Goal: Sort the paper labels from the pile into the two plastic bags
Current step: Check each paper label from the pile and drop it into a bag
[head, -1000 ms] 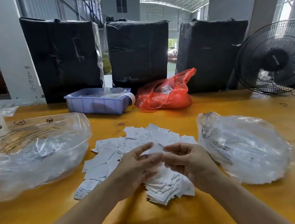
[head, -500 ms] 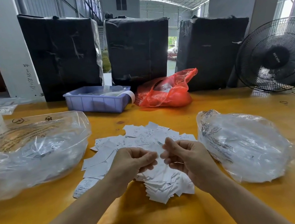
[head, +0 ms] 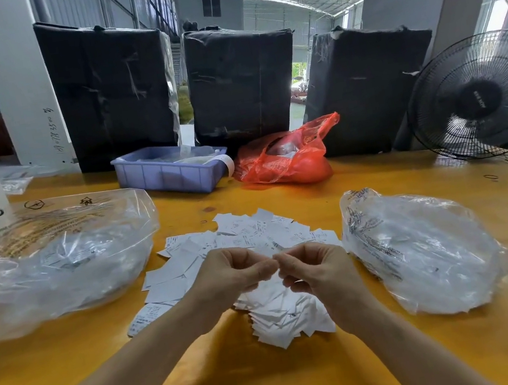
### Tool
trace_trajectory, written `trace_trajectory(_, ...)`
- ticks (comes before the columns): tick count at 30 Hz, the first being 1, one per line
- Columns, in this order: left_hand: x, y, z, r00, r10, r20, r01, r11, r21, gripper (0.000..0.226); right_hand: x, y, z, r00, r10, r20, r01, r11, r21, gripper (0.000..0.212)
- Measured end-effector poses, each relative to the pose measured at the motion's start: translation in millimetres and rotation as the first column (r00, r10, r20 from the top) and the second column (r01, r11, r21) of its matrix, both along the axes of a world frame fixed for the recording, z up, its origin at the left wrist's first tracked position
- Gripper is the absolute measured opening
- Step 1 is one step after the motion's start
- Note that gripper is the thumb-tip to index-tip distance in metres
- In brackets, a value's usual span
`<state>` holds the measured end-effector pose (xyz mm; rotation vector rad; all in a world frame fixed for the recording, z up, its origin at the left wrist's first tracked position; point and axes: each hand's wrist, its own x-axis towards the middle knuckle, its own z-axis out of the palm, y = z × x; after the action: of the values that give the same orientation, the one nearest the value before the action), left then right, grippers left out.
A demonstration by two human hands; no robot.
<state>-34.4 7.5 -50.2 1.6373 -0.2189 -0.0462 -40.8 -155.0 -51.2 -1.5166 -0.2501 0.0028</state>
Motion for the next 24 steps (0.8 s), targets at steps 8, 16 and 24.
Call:
trace_trajectory(8,16,20,5,0.944,0.33,-0.027,-0.33,0.931,-0.155,0.006,10,12,-18,0.887,0.014,0.461,0.329,0.681,-0.654,0.024)
trace_trajectory(16,17,19,0,0.951,0.307,-0.027,-0.308,0.942,-0.131,0.009,19,29,-26,0.95,-0.022,0.311,0.282,0.487,-0.826,0.058)
trace_trajectory(24,17,21,-3,0.953,0.295,-0.065,-0.301,0.945,-0.126,0.004,20,12,-19,0.936,-0.18,0.303,0.338,0.705,-0.624,0.019)
